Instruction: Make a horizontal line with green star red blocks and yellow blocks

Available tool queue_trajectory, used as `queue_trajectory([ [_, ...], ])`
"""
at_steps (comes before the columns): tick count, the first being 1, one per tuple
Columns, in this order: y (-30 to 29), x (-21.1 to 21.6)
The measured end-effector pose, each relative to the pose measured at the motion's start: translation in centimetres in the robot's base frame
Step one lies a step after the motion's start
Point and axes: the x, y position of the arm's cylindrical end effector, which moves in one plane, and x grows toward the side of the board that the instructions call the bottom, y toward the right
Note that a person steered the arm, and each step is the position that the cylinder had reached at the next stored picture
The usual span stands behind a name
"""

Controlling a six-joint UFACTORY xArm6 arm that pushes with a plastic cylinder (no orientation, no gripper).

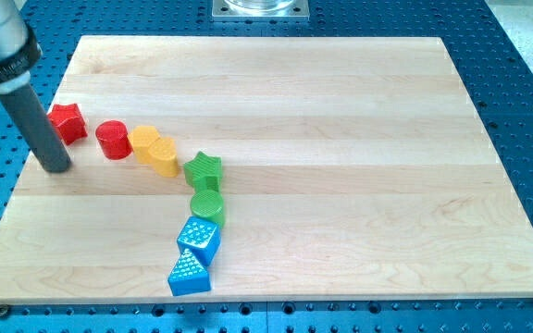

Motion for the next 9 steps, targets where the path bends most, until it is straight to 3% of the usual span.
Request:
queue_trajectory([
  [1, -0.2, -5.4],
  [2, -1.8, -6.4],
  [3, -1.3, -10.5],
  [4, 2.2, -11.4],
  [5, 3.8, -7.0],
  [7, 10.7, -3.4],
  [9, 11.0, -1.9],
])
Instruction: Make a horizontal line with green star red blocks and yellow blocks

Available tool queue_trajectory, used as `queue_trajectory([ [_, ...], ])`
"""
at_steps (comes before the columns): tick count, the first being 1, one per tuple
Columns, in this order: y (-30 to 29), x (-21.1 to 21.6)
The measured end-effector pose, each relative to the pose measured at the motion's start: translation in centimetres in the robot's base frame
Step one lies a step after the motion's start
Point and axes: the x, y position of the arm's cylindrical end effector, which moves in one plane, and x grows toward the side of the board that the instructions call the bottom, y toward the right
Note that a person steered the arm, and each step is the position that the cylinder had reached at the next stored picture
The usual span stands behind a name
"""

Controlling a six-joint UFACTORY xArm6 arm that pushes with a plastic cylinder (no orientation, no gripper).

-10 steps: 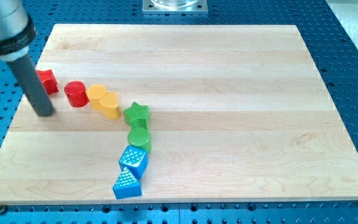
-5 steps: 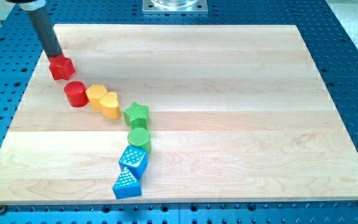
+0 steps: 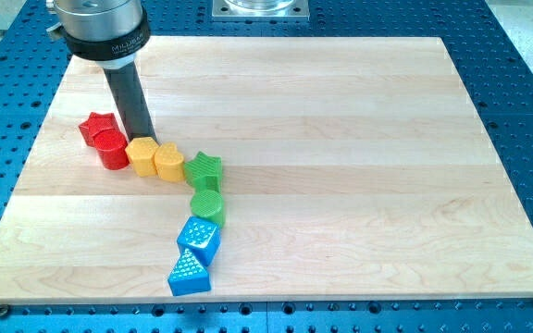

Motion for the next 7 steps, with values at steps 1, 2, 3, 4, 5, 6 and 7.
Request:
queue_trajectory([
  [1, -0.4, -0.7],
  [2, -1.9, -1.8],
  [3, -4.1, -2.5],
  [4, -5.2, -3.7],
  [5, -9.1, -4.2],
  [6, -13.8, -0.1],
  [7, -14.5, 5.2],
])
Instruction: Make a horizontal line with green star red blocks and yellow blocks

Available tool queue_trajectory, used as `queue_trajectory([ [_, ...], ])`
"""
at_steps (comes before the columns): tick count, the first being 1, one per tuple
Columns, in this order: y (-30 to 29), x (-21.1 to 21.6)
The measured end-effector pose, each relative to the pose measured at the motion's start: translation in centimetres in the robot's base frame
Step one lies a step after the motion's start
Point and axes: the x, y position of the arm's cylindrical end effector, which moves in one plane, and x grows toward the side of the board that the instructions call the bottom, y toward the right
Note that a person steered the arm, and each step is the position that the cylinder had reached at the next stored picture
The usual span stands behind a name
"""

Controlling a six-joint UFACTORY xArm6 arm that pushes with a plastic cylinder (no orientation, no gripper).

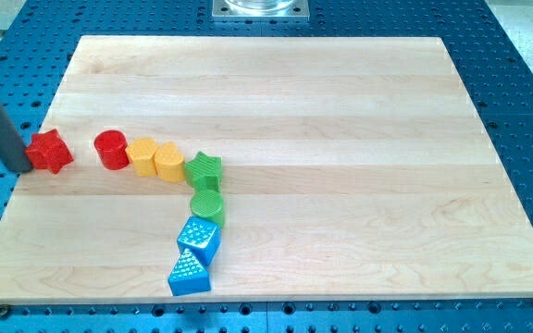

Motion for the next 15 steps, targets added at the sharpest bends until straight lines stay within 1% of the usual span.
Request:
queue_trajectory([
  [1, 0.0, 4.0],
  [3, 9.9, 3.6],
  [4, 13.9, 1.0],
  [5, 17.4, 0.8],
  [6, 17.1, 2.9],
  [7, 21.4, 2.4],
  [8, 23.7, 1.4],
  [9, 24.1, 1.9],
  [10, 26.3, 1.8],
  [11, 23.6, 3.0],
  [12, 23.5, 2.3],
  [14, 20.8, 2.1],
  [15, 21.5, 0.5],
])
